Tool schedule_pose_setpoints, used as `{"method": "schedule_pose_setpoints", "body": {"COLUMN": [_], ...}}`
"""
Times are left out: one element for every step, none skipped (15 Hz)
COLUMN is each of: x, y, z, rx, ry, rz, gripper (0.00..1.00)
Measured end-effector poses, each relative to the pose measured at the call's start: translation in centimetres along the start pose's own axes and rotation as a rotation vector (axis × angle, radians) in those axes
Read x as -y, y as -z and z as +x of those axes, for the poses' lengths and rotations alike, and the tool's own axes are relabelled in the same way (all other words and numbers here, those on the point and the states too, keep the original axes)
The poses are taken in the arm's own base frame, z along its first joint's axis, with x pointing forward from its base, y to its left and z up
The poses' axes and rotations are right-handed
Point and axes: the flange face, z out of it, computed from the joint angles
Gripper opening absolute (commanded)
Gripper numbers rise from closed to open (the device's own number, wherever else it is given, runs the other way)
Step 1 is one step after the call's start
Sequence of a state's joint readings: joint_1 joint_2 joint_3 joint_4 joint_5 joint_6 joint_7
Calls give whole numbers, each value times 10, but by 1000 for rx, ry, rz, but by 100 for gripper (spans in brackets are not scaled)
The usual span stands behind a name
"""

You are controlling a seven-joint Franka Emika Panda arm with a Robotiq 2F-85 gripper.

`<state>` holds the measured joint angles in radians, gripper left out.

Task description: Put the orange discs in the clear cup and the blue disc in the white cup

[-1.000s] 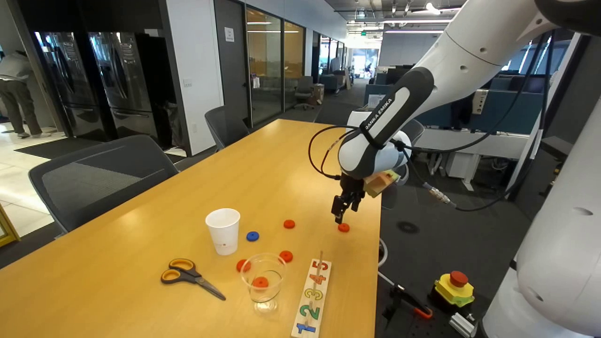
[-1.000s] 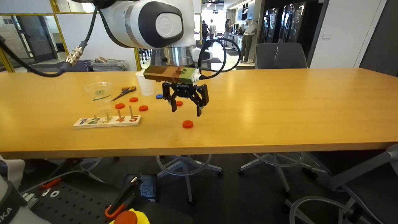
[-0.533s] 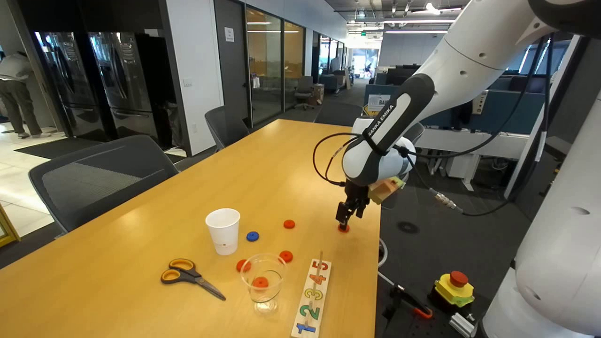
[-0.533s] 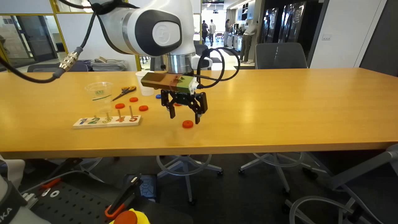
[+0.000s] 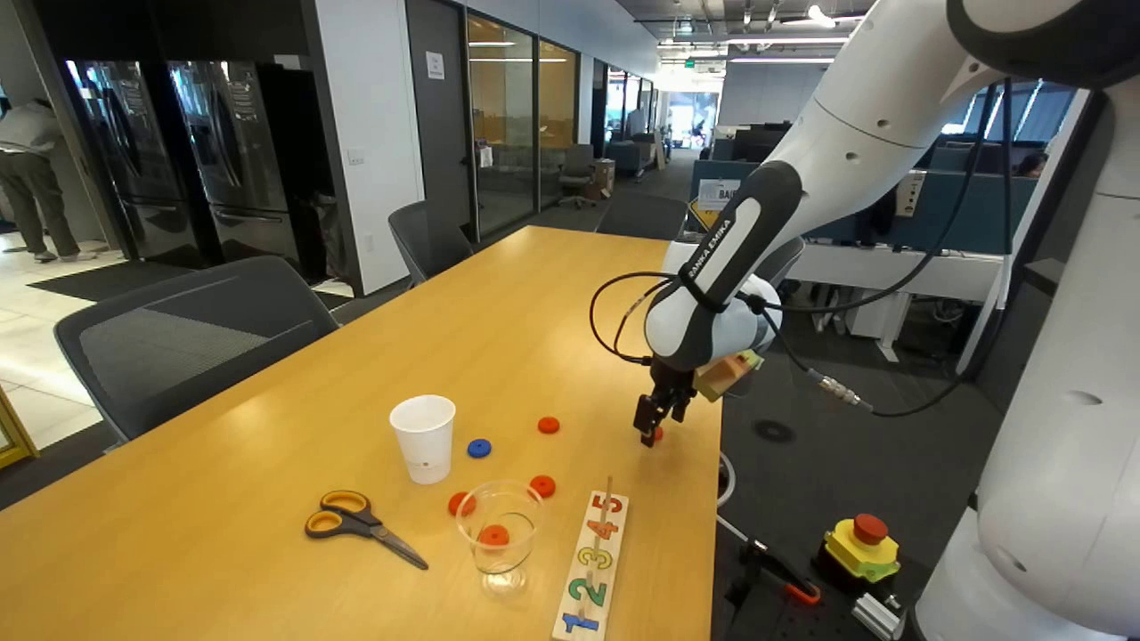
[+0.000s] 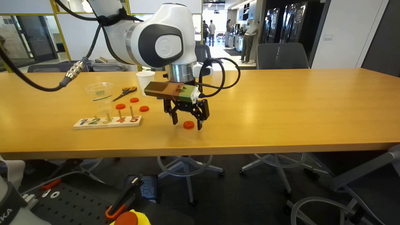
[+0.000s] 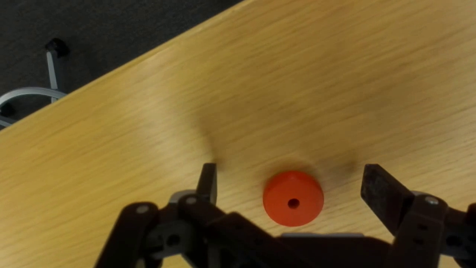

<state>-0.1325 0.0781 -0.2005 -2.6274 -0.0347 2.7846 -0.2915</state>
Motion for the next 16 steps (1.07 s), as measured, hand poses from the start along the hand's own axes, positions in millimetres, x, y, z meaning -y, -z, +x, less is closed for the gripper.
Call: {"method": "schedule_pose_setpoints", "body": {"x": [0, 0, 0, 0, 0, 0, -1, -2, -3, -5, -6, -7, -8, -9, -10, -10], "y": [-3, -5, -6, -6, -6, -5, -4, -4, -3, -2, -1, -1, -1, 0, 0, 0], "z": [0, 1, 1, 2, 3, 4, 5, 6, 7, 8, 9, 9, 9, 10, 10, 11], "rx": [3, 3, 3, 2, -2, -7, -11, -15, -19, -23, -25, -27, -29, -31, -33, -33], "ry": [-1, -6, -14, -25, -37, -47, -57, -65, -73, -79, -84, -89, -94, -99, -103, -105], "rz": [0, 2, 6, 12, 19, 24, 30, 34, 37, 39, 40, 42, 44, 47, 49, 49], "gripper": [100, 100, 100, 100, 100, 100, 100, 100, 100, 75, 74, 65, 58, 51, 42, 35]}}
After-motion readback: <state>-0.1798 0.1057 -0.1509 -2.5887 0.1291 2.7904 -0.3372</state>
